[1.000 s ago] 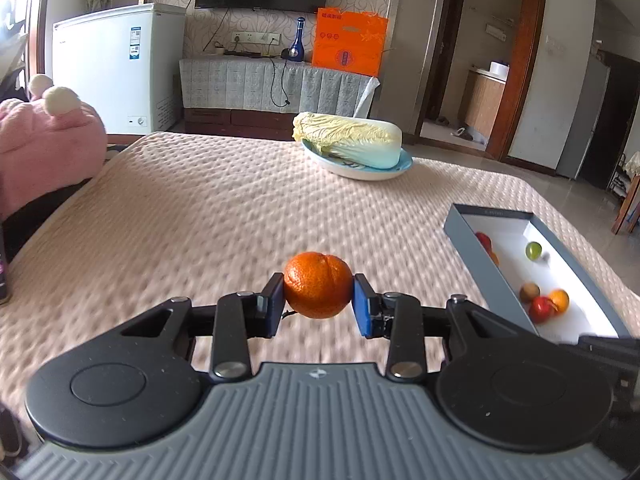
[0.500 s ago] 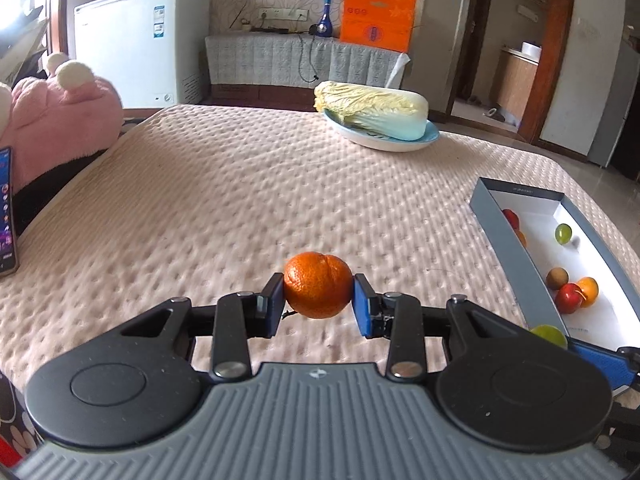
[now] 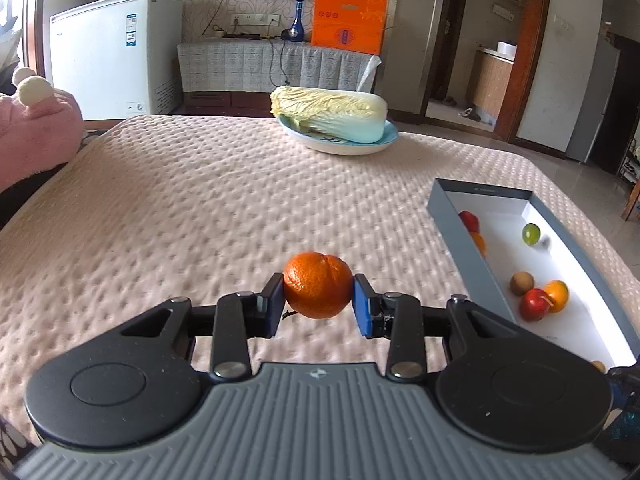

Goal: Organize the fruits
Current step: 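Carry the held tangerine and lime over the white box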

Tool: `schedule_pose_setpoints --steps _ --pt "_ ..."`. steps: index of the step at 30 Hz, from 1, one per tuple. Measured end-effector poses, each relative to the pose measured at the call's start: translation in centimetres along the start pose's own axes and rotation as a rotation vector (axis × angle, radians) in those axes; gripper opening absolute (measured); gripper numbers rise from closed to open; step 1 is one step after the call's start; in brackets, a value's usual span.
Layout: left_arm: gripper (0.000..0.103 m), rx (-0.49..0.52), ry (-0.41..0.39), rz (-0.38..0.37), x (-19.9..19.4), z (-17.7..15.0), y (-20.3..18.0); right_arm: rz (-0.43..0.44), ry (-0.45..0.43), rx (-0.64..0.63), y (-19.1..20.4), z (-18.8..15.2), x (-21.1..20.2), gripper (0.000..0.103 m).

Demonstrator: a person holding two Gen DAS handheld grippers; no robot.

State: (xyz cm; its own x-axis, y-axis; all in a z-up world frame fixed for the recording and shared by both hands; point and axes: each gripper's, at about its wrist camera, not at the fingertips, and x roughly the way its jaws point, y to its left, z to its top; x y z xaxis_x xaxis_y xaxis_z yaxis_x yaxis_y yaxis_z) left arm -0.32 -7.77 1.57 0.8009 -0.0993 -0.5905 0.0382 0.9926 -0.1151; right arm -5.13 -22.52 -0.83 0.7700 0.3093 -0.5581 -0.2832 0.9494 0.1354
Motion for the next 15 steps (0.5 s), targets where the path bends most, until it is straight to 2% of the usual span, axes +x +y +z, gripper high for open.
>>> schedule_pose_setpoints --steps 15 --pt "0.041 -0.004 -0.005 -0.018 0.3 0.4 -0.5 -0.007 -0.013 0.020 -1.0 0.0 -0.5 0.031"
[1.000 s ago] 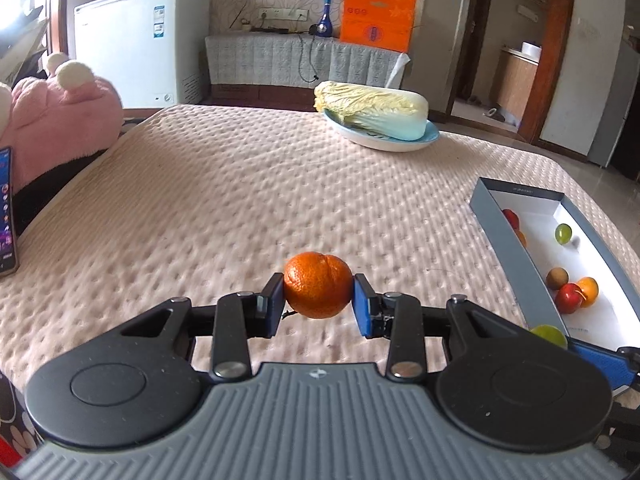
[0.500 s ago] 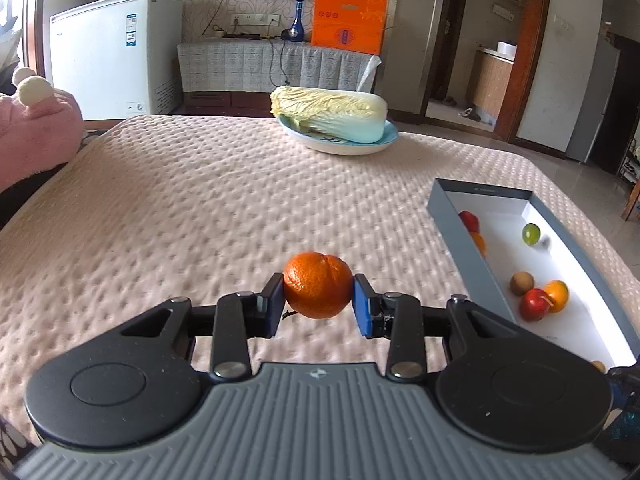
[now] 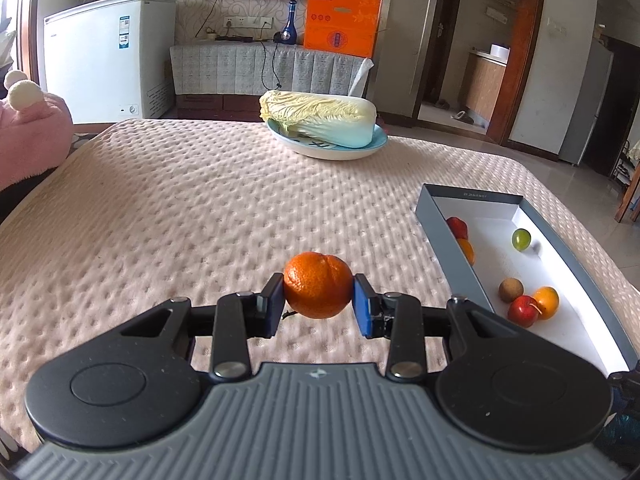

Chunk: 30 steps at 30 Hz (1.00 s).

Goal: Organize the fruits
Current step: 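Carry the held tangerine and lime over the white box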

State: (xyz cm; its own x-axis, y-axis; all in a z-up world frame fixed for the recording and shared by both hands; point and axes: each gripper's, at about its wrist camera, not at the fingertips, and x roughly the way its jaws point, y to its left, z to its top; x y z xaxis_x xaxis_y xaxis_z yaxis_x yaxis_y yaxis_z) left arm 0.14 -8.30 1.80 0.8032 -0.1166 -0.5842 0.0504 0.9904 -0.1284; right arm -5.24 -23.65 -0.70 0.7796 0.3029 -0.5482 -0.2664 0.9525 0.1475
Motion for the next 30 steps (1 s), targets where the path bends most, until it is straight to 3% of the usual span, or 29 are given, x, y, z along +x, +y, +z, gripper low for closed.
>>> schedule_pose_setpoints --steps 30 --pt "0.041 0.059 -0.006 -0.052 3.3 1.5 -3.2 -0.001 -0.057 0.054 -2.2 0.9 -1.2 0.031"
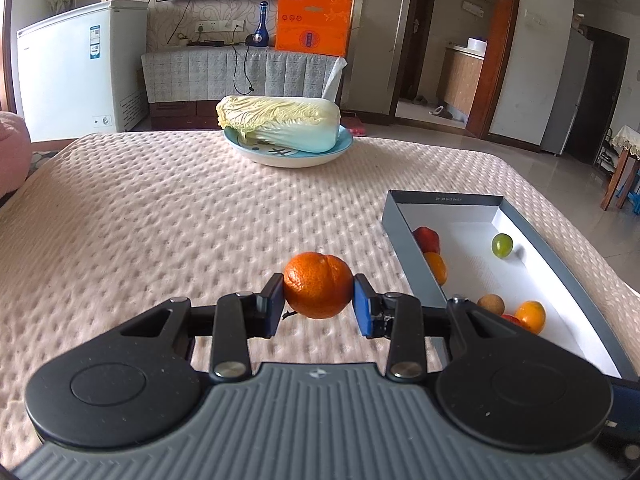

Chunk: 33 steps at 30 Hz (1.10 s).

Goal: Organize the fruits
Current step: 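Carry the held tangerine and lime over the white box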

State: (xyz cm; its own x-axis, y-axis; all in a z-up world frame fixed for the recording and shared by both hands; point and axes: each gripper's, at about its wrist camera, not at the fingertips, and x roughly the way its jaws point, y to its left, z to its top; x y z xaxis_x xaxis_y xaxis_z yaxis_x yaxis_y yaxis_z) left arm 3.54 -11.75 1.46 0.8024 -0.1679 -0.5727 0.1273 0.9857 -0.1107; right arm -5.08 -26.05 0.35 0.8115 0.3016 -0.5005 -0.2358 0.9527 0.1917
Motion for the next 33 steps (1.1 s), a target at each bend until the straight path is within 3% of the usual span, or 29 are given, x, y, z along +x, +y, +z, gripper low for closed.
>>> schedule_pose_setpoints --steps 17,33 --pt "0.041 0.005 -0.001 -0.024 2.8 1.1 -1.3 -0.027 -0.025 0.017 -1.6 0.5 -0.4 0.031" --pt "0.041 0.033 -0.042 -0.094 2.3 1.5 -4.7 -0.100 -0.013 0.048 -3.8 -0.2 -0.9 0.031"
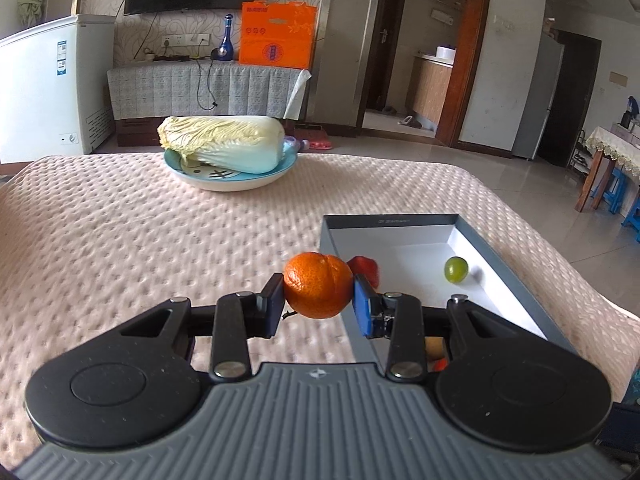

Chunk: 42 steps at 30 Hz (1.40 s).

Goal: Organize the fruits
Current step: 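Carry the held tangerine and lime over the white box, then lower the tangerine into the box and open the left gripper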

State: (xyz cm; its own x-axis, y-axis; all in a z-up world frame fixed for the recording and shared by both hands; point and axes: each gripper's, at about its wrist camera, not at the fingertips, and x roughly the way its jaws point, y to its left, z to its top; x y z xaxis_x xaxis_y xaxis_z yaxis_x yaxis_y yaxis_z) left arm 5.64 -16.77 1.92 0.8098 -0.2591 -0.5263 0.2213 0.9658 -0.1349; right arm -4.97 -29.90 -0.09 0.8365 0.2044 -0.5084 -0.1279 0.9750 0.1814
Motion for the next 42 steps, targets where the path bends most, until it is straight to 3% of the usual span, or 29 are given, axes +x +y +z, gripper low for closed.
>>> schedule_pose_setpoints --steps 22,27,42 --pt "0.042 0.073 0.040 -0.088 2.1 -1.3 -6.0 -0.072 0.019 0.043 -2.5 -0.7 -0.9 0.031" --pt "0.058 0.082 0.011 -0.084 1.7 -1.3 -6.1 -0.078 0.017 0.050 -3.0 -0.7 -0.9 0.031" --pt "0.059 0.071 0.001 -0.090 1.1 -1.0 -5.6 -0.132 0.019 0.044 -3.7 0.0 1.1 0.032"
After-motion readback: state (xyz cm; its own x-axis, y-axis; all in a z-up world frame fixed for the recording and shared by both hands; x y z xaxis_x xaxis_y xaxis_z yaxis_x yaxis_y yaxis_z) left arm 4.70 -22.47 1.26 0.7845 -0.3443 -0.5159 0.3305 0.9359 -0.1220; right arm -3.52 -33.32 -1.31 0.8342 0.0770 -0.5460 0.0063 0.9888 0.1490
